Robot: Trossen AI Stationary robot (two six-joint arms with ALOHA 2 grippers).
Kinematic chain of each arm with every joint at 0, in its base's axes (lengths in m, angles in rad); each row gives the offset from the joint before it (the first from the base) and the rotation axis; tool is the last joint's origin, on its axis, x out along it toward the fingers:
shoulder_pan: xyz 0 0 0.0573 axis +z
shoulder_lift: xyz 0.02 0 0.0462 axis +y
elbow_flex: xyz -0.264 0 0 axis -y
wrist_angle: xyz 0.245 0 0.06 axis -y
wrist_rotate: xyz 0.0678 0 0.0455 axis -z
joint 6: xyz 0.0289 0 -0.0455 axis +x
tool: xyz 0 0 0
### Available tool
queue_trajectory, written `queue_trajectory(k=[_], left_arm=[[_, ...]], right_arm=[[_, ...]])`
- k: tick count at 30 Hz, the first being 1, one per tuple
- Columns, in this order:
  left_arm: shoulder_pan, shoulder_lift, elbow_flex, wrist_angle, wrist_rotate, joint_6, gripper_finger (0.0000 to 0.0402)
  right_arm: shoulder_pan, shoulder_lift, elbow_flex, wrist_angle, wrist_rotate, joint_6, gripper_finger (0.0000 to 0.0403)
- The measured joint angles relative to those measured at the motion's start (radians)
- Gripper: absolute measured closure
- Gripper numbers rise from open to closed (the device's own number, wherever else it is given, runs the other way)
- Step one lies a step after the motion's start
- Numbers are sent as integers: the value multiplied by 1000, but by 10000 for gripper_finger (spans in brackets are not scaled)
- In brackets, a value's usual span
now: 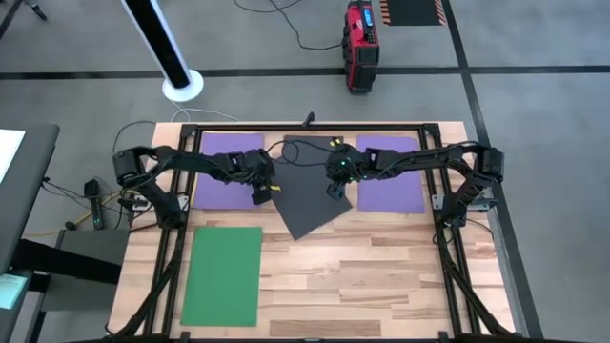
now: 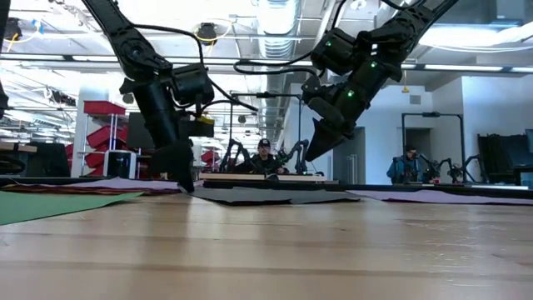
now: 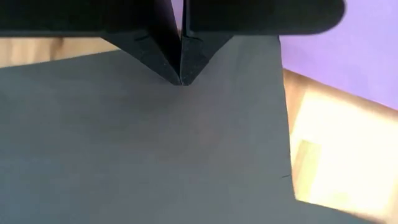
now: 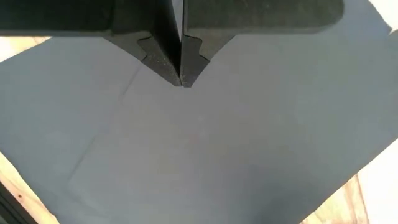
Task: Organize paper
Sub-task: Stack the left black paper on the other black paper
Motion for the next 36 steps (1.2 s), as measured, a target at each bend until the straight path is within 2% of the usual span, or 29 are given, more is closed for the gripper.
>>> queue_trajectory(k=[12,20,24,28,36], left_arm=[[79,1,55,93,-21,75,401],[59,1,128,-125,-37,98,402],[46,8,128,-181,-116,108,401],[43,30,128,-154,-144,109,401],[47,68,128,-72,-117,120,402]], right_arm=[[6,0,0,-18,0,8,403],[9,0,0,-20,0,8,403],[10,0,0,-34,0,9,403],[10,0,0,-43,0,10,403],[16,0,0,-49,1,11,403]])
